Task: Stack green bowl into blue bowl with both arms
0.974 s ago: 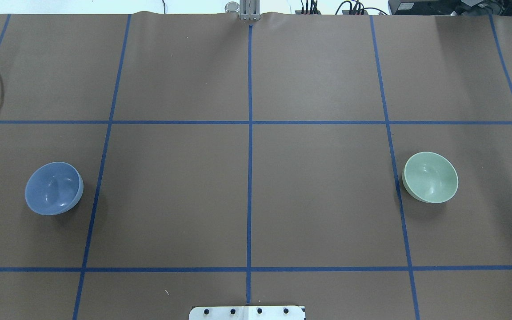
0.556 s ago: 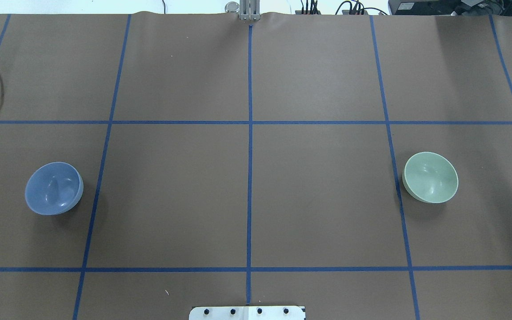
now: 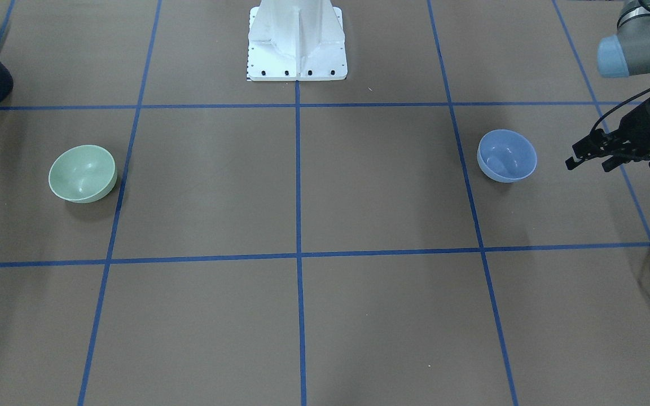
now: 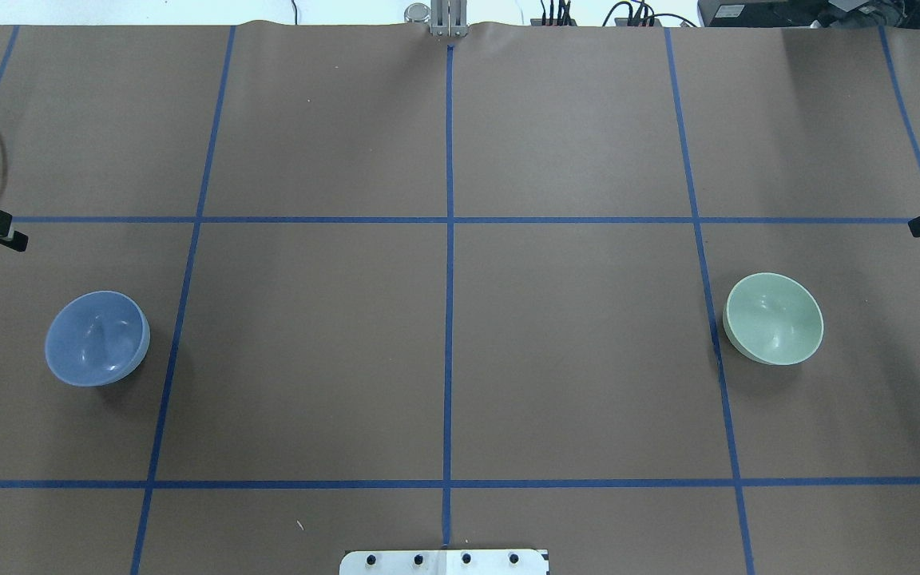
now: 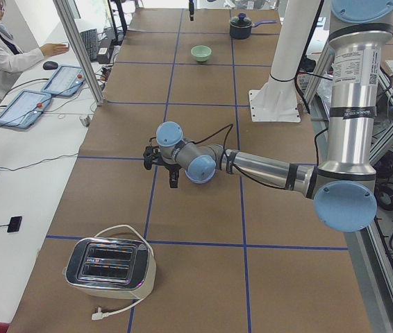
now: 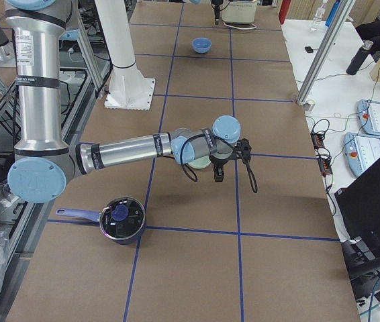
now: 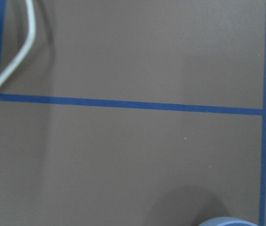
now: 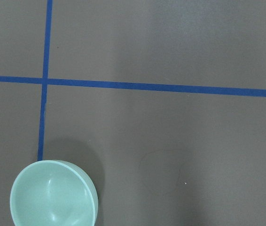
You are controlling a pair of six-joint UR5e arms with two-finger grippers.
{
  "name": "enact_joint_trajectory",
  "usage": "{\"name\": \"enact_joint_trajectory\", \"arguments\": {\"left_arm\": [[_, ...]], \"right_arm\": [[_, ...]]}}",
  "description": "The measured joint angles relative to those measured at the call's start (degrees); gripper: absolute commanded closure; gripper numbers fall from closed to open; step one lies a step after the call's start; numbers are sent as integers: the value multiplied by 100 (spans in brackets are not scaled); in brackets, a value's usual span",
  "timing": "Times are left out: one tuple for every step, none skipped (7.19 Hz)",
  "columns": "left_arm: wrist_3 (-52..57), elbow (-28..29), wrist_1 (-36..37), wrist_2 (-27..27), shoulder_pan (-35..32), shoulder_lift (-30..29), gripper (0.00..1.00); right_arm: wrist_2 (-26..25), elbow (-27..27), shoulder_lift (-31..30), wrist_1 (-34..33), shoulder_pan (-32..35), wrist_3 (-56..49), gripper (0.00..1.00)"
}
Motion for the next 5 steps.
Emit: {"name": "enact_joint_trajectory", "arguments": {"left_arm": [[-143,1,-144,147,213,60,0],[-339,0,-442,357,450,193,0],[-509,0,-736,511,657,326,0],[-607,-2,-926,608,816,424,0],[-674,-2,-1090,694,936,513,3]], "right_arm": [[-86,11,31,98,-230,258,0],[-206,21,83,187,-444,515,0],[-290,21,109,276,-588,640,1],[-363,22,118,335,-703,689,1],[-458,20,115,422,-817,711,1]]}}
